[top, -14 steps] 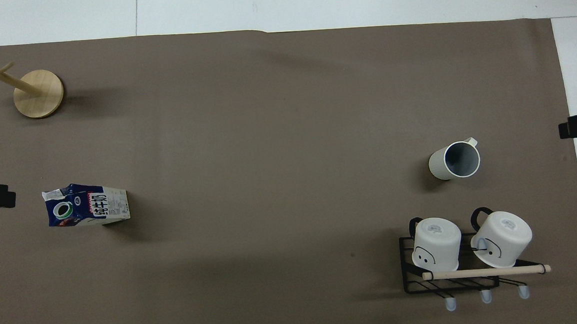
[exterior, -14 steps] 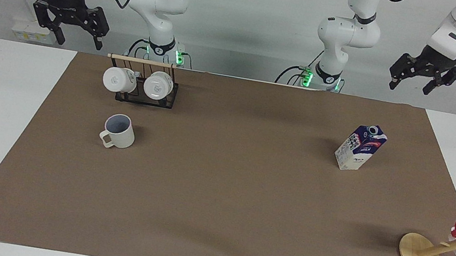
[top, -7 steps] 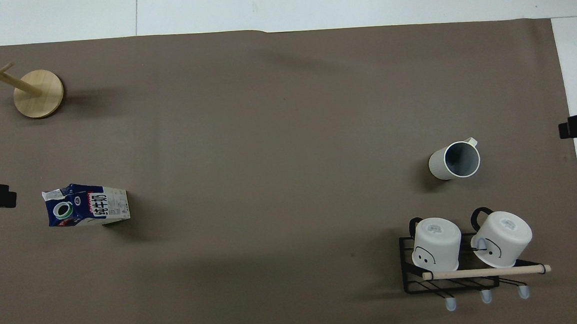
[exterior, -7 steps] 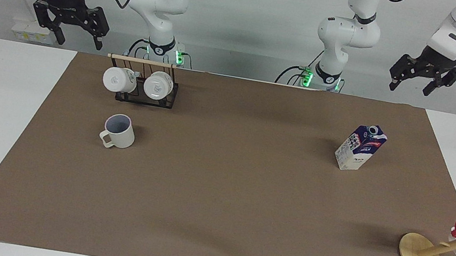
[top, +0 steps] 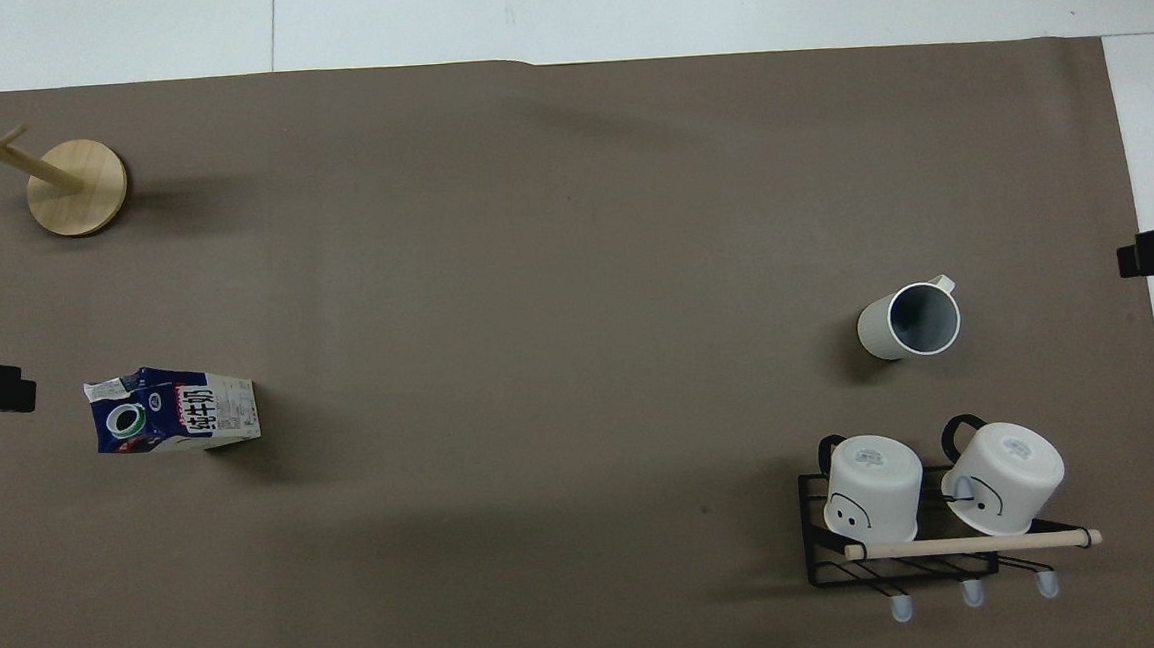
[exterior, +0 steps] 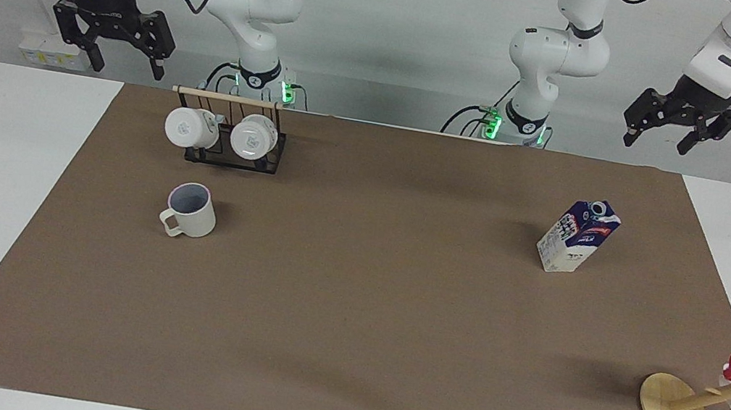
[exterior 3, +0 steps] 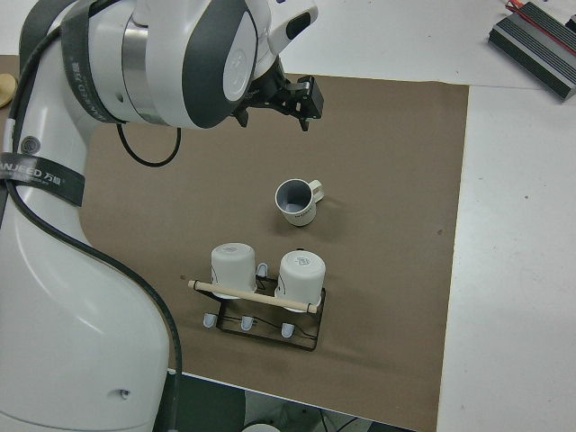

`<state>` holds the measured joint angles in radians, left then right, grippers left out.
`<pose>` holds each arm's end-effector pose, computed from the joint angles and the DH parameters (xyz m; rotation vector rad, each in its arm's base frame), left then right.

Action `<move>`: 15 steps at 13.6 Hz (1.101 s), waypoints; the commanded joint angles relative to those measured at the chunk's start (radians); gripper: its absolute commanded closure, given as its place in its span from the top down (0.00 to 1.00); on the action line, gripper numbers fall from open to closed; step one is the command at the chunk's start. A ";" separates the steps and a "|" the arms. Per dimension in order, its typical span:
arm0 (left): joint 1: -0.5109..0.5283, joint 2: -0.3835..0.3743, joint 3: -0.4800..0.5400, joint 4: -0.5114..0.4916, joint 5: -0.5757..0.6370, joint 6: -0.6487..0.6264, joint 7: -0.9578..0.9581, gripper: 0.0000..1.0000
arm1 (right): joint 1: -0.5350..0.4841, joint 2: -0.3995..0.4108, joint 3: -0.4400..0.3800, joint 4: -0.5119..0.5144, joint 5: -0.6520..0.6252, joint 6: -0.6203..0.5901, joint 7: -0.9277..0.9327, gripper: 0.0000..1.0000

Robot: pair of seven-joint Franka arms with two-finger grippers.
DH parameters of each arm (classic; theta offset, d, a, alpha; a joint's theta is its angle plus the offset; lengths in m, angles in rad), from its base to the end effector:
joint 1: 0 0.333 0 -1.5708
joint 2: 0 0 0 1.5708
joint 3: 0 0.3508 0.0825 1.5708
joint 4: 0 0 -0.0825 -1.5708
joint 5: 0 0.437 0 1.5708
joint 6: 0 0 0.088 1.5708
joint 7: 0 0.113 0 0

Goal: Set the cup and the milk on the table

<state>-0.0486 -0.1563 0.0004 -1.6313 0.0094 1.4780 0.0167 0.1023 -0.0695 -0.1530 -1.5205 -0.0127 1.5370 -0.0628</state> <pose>0.5418 -0.0250 0.7036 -3.1307 0.1002 -0.0049 0.5786 -0.0347 0.7173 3.1318 0.0173 0.1331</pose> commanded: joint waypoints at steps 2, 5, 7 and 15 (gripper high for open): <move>-0.008 -0.017 0.012 -0.056 0.011 0.031 -0.003 1.00 | -0.010 -0.013 0.006 -0.018 0.003 0.003 -0.020 1.00; -0.004 -0.017 0.013 -0.074 0.011 0.093 -0.001 1.00 | -0.010 -0.013 0.006 -0.018 0.003 0.003 -0.020 1.00; -0.004 -0.012 0.012 -0.081 0.011 0.099 -0.001 1.00 | -0.010 -0.013 0.006 -0.020 0.003 0.003 -0.020 1.00; -0.002 -0.011 0.013 -0.143 0.014 0.156 -0.001 1.00 | -0.010 -0.015 0.006 -0.020 0.003 0.003 -0.020 1.00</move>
<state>-0.0476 -0.1543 0.0107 -1.7454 0.0094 1.6047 0.0165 0.1023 -0.0695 -0.1530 -1.5216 -0.0127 1.5366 -0.0628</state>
